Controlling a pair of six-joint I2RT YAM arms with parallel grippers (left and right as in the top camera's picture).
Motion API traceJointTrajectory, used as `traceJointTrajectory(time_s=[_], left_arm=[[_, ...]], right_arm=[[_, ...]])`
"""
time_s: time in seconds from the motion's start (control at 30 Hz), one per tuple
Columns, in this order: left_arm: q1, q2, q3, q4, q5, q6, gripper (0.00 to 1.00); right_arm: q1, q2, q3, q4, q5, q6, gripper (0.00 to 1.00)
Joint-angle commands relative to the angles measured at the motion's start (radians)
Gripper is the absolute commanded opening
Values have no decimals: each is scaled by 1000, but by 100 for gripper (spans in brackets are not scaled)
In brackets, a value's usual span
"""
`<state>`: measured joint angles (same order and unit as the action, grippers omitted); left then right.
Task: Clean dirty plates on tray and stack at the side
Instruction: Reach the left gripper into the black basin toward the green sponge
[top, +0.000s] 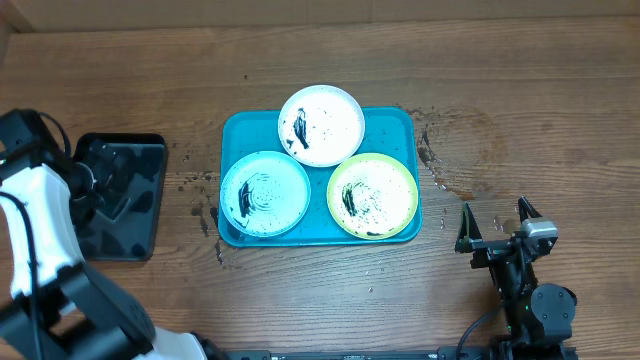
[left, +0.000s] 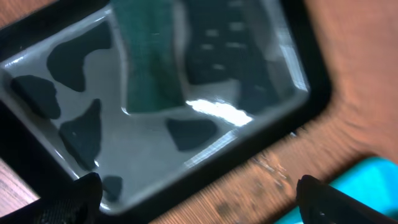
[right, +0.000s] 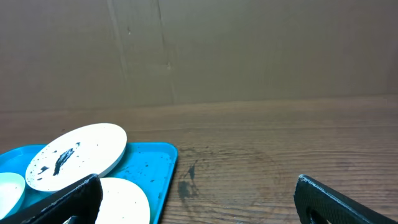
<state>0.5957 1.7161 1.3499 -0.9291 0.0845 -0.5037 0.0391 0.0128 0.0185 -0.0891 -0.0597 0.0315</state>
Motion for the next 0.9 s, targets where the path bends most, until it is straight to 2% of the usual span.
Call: traceJointTrajectory(time_s=[0.0,0.27,0.37,0.5,0.7,0.87], left_arm=[[15,64,14,20,-23,-35,100],[5,180,14,32,-248,-35,100],[5,211,14,61,-281,-27,100],[3,243,14,106,-238,-25,100],[-5,282,14,179,-39,32,98],[-21,309,14,189,-18,32,93]], right_arm=[[-7,-10,-10,8,10,-3,100],[-7,-10,-10,8,11,-3,100],[-7,-10,-10,8,10,-3,100],[-7,-10,-10,8,10,-3,100],[-7,-10,-10,8,10,-3,100],[-7,-10,-10,8,10,-3,100]])
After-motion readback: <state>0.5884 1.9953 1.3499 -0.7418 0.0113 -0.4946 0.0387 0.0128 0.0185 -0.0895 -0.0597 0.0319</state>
